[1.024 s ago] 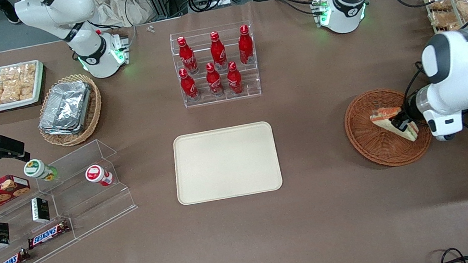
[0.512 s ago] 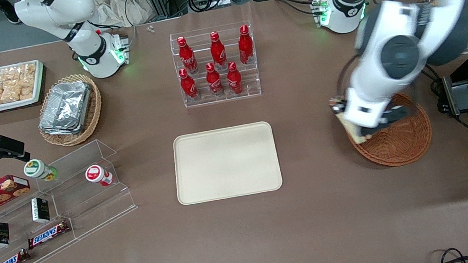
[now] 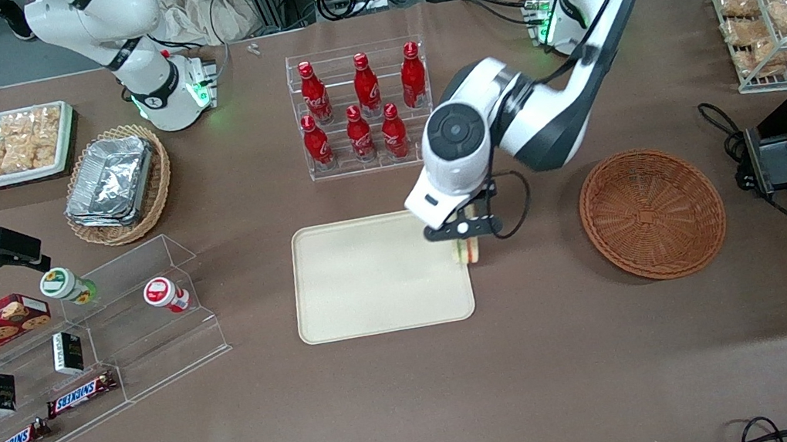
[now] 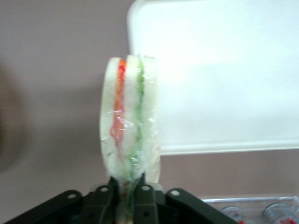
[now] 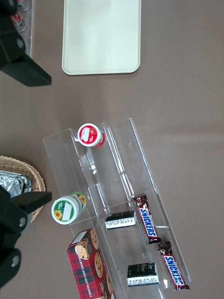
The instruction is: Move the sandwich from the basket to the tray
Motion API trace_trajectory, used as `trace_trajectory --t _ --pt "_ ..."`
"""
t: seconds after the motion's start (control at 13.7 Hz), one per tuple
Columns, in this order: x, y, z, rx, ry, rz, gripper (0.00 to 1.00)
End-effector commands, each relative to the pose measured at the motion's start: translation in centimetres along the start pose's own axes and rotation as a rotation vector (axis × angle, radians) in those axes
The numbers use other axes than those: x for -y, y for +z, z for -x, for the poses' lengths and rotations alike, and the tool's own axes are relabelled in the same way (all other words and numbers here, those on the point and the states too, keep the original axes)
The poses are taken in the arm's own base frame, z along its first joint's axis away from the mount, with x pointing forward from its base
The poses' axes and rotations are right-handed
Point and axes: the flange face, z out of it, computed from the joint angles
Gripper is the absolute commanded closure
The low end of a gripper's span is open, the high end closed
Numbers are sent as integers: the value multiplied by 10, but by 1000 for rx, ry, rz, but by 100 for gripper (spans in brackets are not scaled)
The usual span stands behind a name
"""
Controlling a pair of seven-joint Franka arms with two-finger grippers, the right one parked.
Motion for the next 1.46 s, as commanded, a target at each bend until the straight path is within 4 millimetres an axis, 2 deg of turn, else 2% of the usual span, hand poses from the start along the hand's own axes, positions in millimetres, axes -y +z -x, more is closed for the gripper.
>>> trace_trajectory --t 0.0,0.15,0.22,0.37,0.51,0.73,0.8,0.95,1.1,1.17,1.24,1.39 --pt "-34 44 -14 -13 33 20 100" --pt "-35 70 -18 -31 52 -1 100" --pt "-35 81 -20 -28 55 -13 78" --pt "-42 94 -15 -40 85 -47 0" --pt "-41 84 -15 -83 53 -81 0" --pt "-34 8 -12 -170 -30 -53 0" --pt "-31 -15 -4 -182 -42 -76 0" --pt "-11 -58 6 -188 -96 -134 0" --pt "38 -105 -5 -206 -157 -130 0" --pt "53 -125 -4 -210 -158 -118 0" --pt "72 -140 -5 -183 -149 -101 0" --pt "124 -169 -7 -126 -73 -94 0"
